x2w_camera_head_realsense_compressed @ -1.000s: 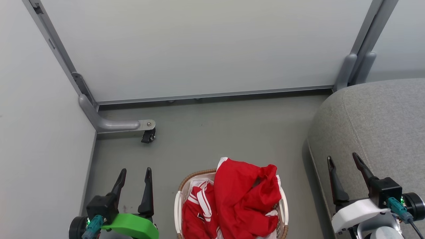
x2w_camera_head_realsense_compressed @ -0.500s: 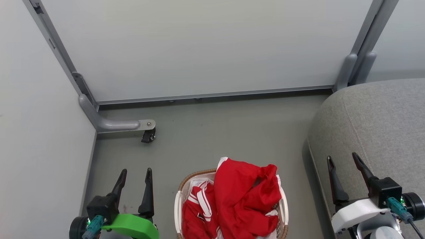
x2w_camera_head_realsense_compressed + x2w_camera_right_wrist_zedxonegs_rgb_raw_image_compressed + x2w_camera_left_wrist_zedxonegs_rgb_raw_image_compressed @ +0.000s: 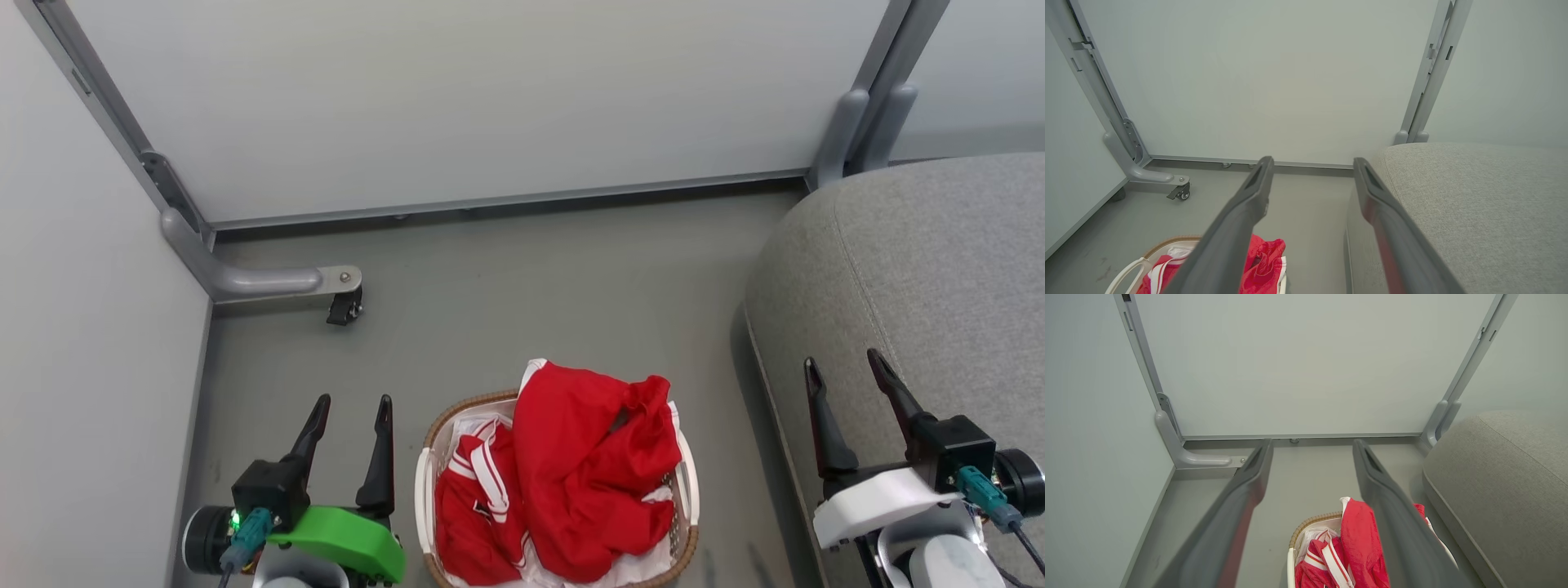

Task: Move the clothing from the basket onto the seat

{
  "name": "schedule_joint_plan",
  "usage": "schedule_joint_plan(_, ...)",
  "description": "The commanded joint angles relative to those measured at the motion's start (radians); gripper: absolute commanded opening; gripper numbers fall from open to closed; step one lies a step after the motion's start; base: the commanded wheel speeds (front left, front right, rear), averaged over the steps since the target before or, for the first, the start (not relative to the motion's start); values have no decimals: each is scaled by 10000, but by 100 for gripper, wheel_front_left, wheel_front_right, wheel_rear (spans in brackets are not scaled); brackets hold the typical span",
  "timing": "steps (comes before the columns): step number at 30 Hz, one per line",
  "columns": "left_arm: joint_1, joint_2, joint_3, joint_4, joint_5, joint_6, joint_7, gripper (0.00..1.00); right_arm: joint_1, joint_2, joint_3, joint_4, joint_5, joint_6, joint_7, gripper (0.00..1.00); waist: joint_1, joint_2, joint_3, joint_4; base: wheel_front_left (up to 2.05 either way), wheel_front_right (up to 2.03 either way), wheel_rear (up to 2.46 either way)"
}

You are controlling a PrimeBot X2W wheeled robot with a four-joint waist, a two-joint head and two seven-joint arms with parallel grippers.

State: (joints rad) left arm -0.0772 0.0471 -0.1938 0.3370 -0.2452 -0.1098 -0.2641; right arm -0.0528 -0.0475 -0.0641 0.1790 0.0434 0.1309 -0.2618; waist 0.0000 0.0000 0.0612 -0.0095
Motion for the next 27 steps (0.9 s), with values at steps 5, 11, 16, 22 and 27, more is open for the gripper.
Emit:
schedule_joint_plan(5, -1071, 56, -320, 795, -17, -36, -7, 100, -698, -54, 45, -219, 120, -3, -49, 100, 0, 0, 1392, -325, 0, 0, 0)
schedule_joint_plan(11, -2412, 58, -766, 1939, -224, -106, -9, 100, -1545, -48, 146, -349, 199, -3, -49, 100, 0, 0, 2734, -728, 0, 0, 0)
schedule_joint_plan(16, -3428, 61, -1163, 3297, 38, -112, -7, 100, -2191, -46, 296, -439, 326, -5, -49, 100, 0, 0, 3665, -1177, 0, 0, 0)
schedule_joint_plan(22, -4573, 64, -1733, 5446, 154, -124, -7, 100, -2702, -41, 572, -565, 573, -5, -49, 100, 0, 0, 4611, -1696, 0, 0, 0)
schedule_joint_plan(27, -5456, 66, -2076, 6913, 73, -70, 27, 100, -2965, -41, 828, -654, 822, -5, -49, 100, 0, 0, 5350, -2077, 0, 0, 0)
